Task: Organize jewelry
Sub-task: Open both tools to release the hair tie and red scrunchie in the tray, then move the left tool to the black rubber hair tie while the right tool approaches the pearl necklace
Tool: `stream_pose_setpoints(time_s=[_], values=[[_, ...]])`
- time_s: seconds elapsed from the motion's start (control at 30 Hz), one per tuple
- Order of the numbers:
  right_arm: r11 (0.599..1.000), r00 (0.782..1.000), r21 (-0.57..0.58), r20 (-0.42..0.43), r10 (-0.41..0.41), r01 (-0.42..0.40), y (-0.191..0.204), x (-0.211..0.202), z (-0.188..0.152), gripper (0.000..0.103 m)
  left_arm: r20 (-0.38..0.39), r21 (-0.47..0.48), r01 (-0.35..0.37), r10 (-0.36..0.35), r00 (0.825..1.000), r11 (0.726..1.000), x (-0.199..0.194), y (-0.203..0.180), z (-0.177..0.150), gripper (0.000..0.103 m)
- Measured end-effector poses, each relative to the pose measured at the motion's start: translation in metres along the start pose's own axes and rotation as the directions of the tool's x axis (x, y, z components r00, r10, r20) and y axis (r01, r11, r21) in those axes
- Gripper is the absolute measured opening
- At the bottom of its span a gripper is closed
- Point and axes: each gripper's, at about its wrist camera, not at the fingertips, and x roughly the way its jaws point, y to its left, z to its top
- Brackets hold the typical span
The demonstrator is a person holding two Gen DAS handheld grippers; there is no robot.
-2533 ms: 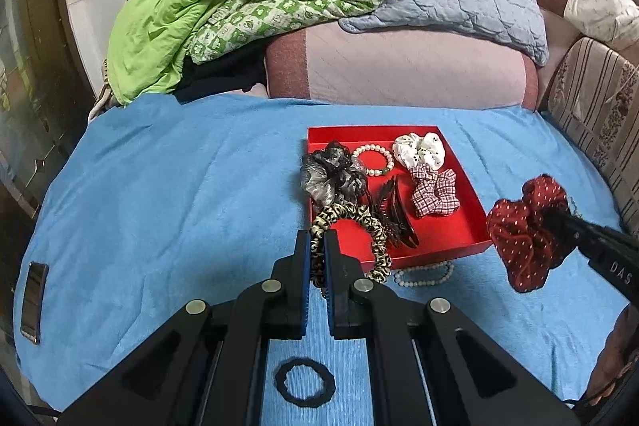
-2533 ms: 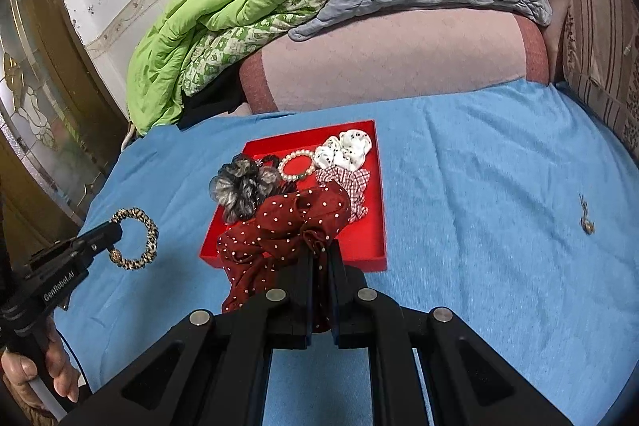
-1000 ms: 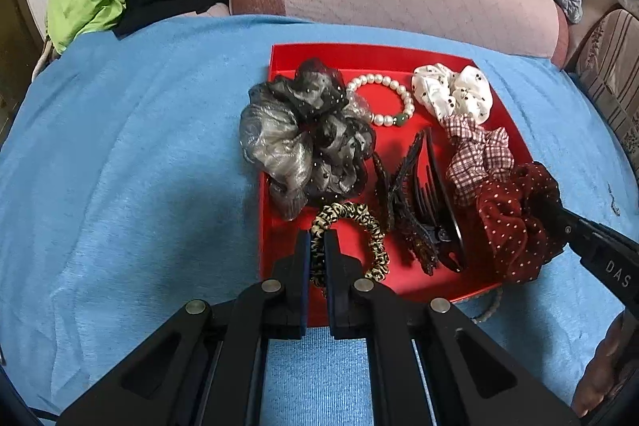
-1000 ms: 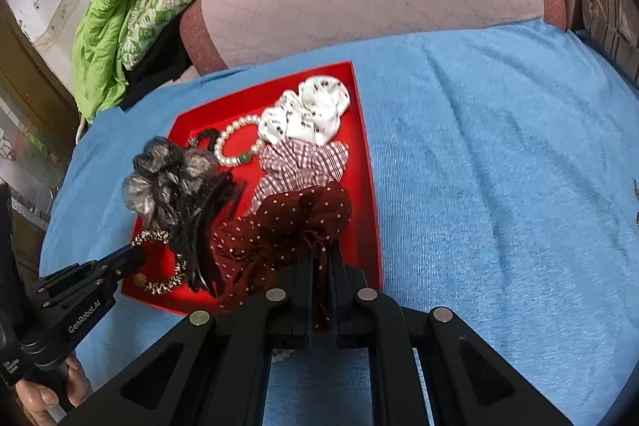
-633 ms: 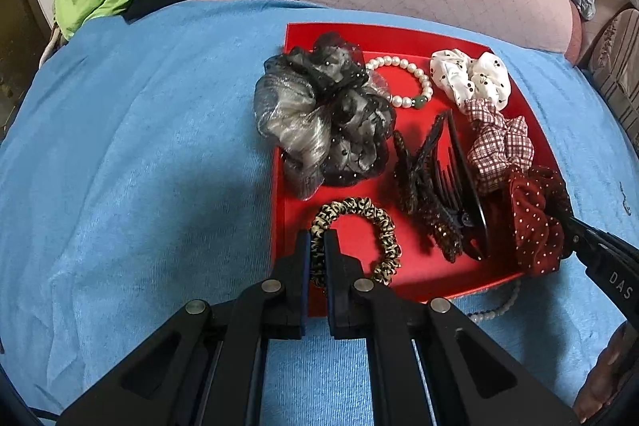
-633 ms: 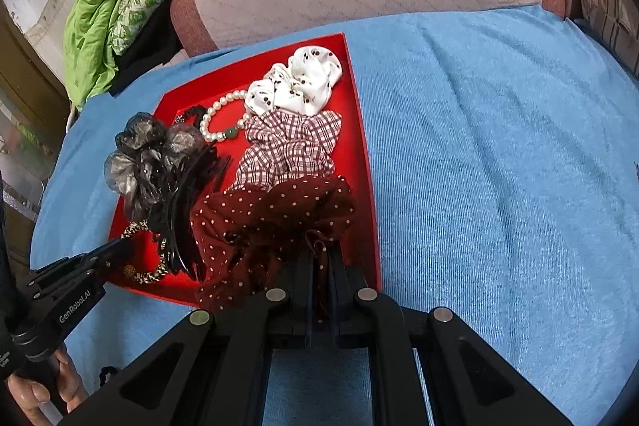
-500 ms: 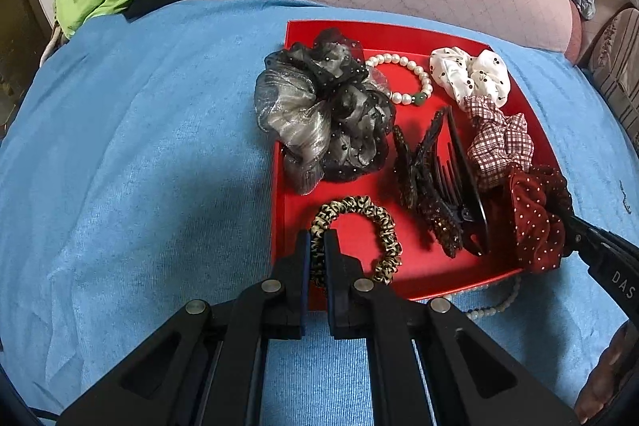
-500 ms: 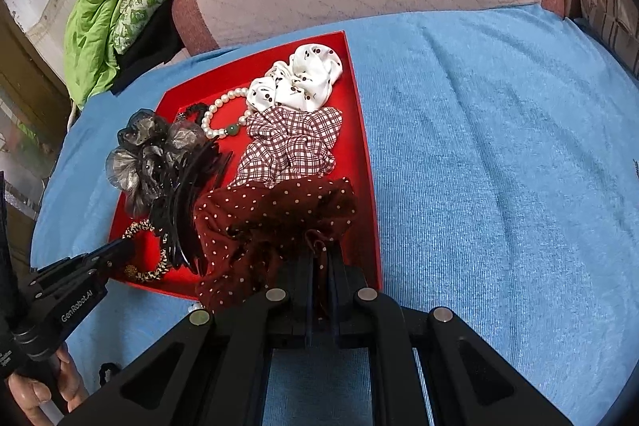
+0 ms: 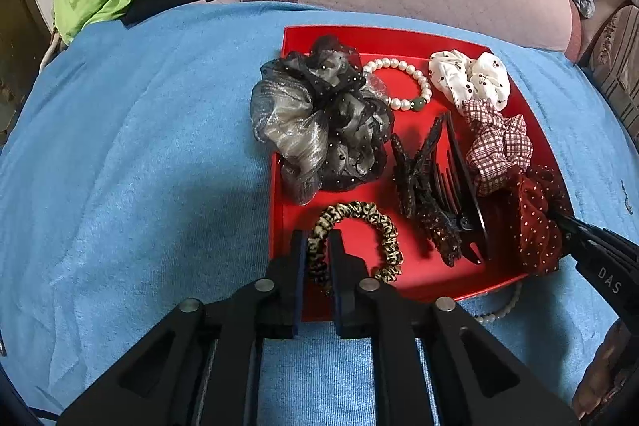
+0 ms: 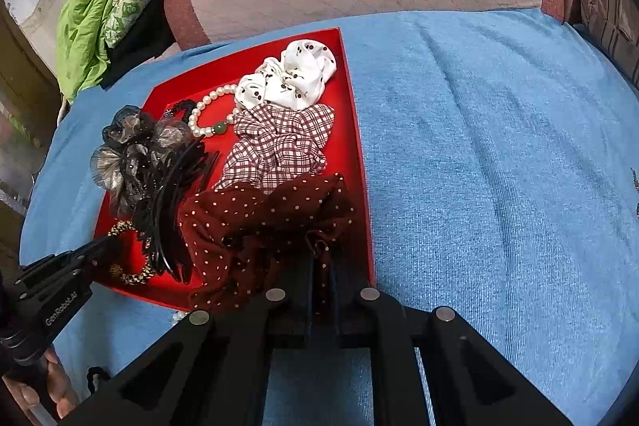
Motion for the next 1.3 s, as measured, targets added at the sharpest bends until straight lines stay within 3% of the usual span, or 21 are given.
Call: stream_pose_setpoints(time_s=[0.1, 0.3, 0.4, 0.47, 0.93, 1.3], values=[[1.0, 1.0, -0.003, 0.003, 0.0, 0.0, 0.0, 0.001, 0.0, 0.01, 0.011, -0.009, 0.02, -0.02, 1.0, 1.0, -0.005, 0.0, 0.001, 0.032], [1.0, 1.0, -0.007, 0.008, 0.008, -0.008, 0.003, -0.002, 0.002, 0.018, 0.043, 0.003, 0.012, -0.012, 0.999, 1.0, -0.021, -0.006, 0.0, 0.043], [1.0, 1.0, -0.009, 0.024, 0.02, -0.02, 0.006, -0.009, 0.003, 0.031, 0.078, 0.02, -0.008, 0.007, 0.997, 1.0, -0.035, -0.01, -0.001, 0.05], [1.0, 0.999, -0.015, 0.048, 0.009, -0.008, 0.008, -0.016, 0.004, 0.05, 0.098, 0.022, -0.008, 0.006, 0.995, 1.0, -0.047, -0.011, -0.002, 0.052], [1.0, 0.988, -0.014, 0.152, 0.026, -0.025, 0.009, -0.079, -0.005, 0.051, 0.183, 0.005, -0.024, 0.023, 0.983, 1.0, -0.113, 0.004, -0.027, 0.058], [0.999, 0.994, -0.02, 0.105, 0.041, -0.039, 0.007, -0.087, -0.054, 0.051, 0.173, -0.076, -0.018, 0.031, 0.985, 0.997, -0.135, 0.045, -0.067, 0.059]])
